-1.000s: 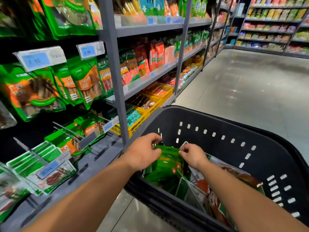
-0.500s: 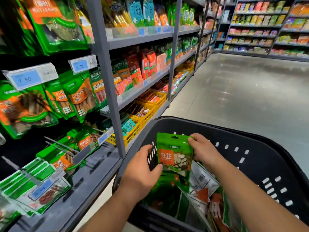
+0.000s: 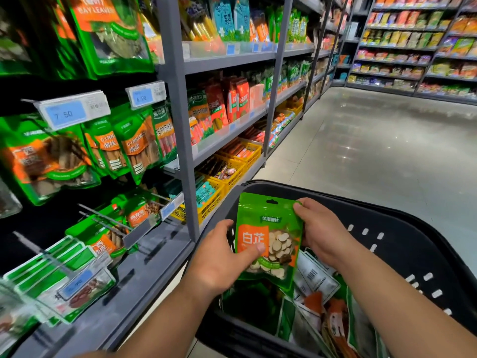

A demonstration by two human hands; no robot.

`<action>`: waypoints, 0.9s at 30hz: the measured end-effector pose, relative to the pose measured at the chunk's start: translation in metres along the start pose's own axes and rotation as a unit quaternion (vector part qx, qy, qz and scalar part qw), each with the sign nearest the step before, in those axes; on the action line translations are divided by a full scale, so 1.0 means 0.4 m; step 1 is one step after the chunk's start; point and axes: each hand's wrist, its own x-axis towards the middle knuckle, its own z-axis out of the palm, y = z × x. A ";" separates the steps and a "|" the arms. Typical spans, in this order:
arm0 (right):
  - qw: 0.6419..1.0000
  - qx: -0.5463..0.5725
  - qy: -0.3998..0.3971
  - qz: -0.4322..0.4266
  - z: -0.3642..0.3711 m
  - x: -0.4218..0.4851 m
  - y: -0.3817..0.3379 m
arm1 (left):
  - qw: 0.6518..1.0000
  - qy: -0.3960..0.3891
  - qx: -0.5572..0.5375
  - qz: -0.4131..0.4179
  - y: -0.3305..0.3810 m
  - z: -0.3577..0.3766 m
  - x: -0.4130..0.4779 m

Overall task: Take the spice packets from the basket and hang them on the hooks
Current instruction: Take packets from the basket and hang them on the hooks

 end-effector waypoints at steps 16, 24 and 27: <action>0.998 0.031 -0.053 0.001 0.177 -0.007 -0.011 | 0.995 0.045 -0.067 -0.050 -0.063 -0.151 -0.020; 0.996 0.037 -0.083 -0.003 0.257 -0.007 -0.016 | 0.996 0.076 -0.017 -0.042 -0.091 -0.220 -0.030; 0.995 0.044 -0.093 -0.004 0.278 -0.003 -0.013 | 0.998 0.042 -0.035 -0.031 -0.102 -0.227 -0.032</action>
